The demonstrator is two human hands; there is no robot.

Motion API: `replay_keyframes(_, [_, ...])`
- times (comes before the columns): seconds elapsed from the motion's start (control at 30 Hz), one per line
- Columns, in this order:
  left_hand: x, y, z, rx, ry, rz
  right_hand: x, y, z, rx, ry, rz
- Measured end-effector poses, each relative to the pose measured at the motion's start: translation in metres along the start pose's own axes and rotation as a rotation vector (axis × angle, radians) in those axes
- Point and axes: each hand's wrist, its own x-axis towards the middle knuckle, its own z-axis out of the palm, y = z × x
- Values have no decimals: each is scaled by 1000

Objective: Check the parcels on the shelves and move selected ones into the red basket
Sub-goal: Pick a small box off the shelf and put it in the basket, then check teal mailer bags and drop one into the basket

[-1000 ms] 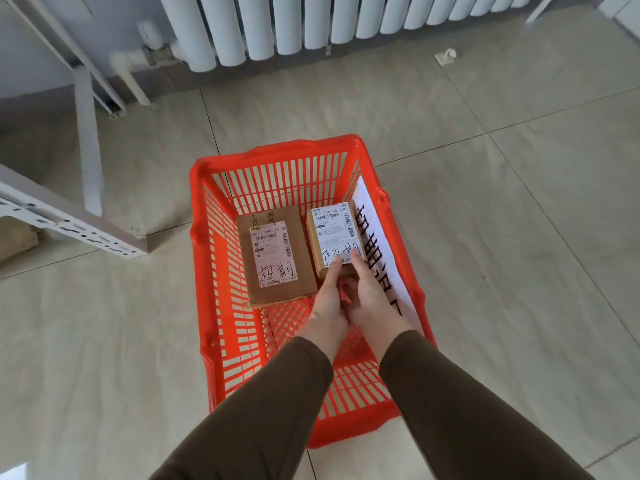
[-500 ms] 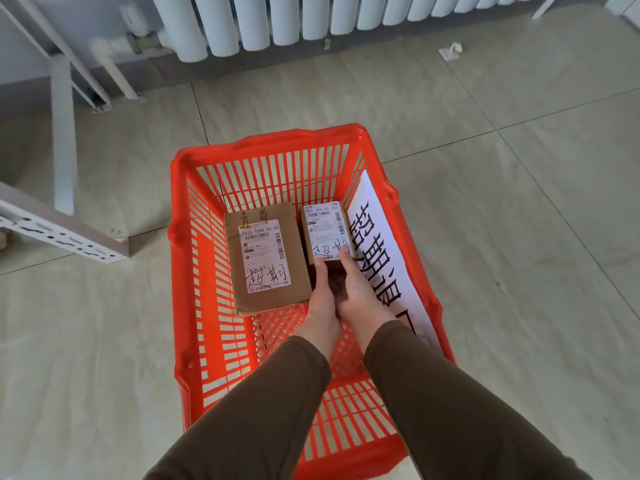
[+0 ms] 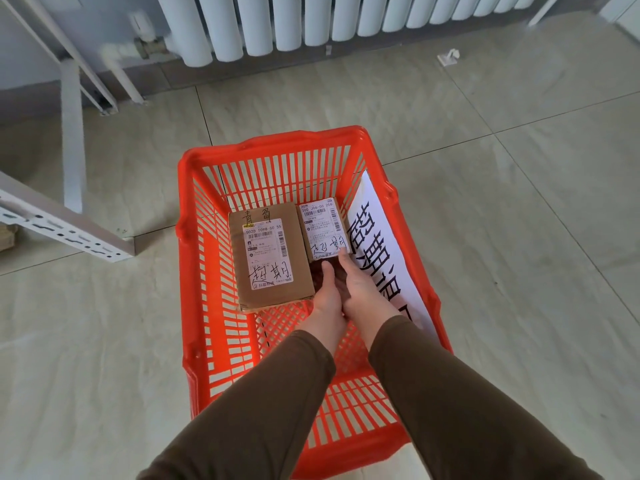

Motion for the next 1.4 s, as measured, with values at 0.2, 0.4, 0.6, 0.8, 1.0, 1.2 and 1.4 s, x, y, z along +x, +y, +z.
replay_keyframes(0.2, [-71, 20, -4, 119, -31, -50, -68, -22, 1, -131, -17, -4])
replay_keyframes(0.4, [-208, 86, 1, 208, 17, -15, -209, -77, 26, -212, -53, -41])
replay_keyframes(0.6, [-391, 195, 13, 213, -14, 122, -392, -147, 91, -316, -203, -134])
replay_keyframes(0.8, [-596, 318, 26, 211, -98, 279, -589, -242, 183, -486, -301, -303])
replay_keyframes(1.0, [-794, 418, 10, 266, -159, 633, -765, -300, 283, -697, -512, -552])
replay_keyframes(1.2, [-938, 487, -69, 326, -134, 927, -898, -290, 368, -842, -763, -761])
replay_keyframes(1.4, [-1039, 550, -191, 330, -105, 1107, -998, -232, 461, -872, -987, -884])
